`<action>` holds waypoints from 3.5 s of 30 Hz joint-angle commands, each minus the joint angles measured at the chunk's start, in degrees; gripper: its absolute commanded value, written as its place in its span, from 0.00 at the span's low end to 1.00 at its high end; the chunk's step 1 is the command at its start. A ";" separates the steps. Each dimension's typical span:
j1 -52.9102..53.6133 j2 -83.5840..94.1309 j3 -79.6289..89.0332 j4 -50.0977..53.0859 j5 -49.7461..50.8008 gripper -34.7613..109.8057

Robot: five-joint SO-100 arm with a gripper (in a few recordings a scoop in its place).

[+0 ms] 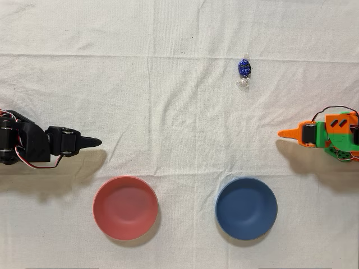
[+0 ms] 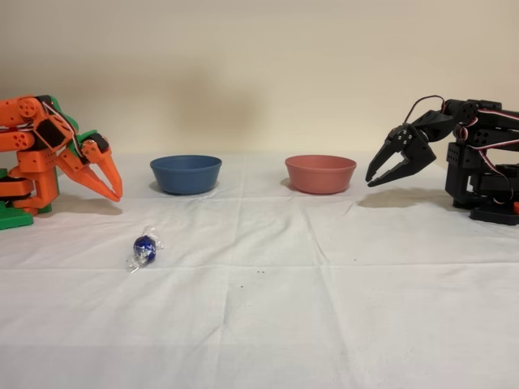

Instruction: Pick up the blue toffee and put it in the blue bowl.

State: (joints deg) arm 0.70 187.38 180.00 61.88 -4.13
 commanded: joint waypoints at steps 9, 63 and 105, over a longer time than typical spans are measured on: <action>0.97 -0.26 -0.97 0.18 -0.35 0.24; 0.97 -0.26 -0.97 0.18 -0.35 0.24; 23.38 -52.47 -54.32 1.49 -12.30 0.24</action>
State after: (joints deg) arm 20.04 137.20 131.13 63.54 -15.38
